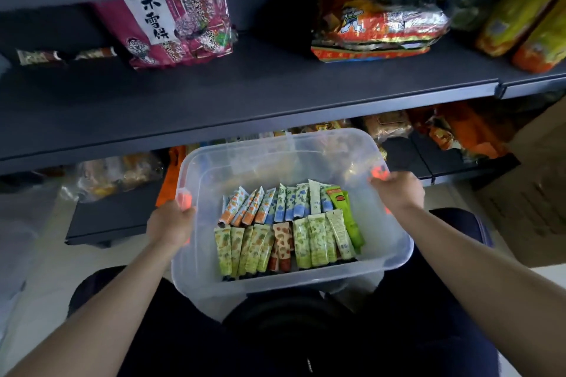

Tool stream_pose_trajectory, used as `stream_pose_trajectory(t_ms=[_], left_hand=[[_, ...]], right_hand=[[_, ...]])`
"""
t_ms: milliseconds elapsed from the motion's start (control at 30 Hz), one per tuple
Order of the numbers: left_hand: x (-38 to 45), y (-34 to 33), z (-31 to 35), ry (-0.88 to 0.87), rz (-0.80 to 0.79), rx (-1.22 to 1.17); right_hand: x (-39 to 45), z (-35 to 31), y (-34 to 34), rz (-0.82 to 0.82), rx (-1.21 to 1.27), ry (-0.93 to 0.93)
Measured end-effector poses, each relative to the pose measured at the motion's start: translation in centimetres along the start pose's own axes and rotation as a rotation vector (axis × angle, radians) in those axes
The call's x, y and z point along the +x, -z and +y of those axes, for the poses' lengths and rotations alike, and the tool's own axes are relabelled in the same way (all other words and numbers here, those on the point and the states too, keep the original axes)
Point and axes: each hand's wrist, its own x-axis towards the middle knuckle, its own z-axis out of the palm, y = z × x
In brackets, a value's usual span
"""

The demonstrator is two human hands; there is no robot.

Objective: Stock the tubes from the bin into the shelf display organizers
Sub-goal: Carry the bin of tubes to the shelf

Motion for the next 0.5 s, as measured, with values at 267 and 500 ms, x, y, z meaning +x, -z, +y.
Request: stream_pose_trajectory(t_ms=[267,500], left_hand=[[-0.5,0.3,-0.2,0.007,-0.050,-0.045],[0.3,0.5,-0.3,0.041,-0.123,0.020]], right_hand=[[-0.9,-0.1,0.3,-0.017,0.011,-0.002],[0.1,0.2,-0.4,-0.011,0.018,-0.018]])
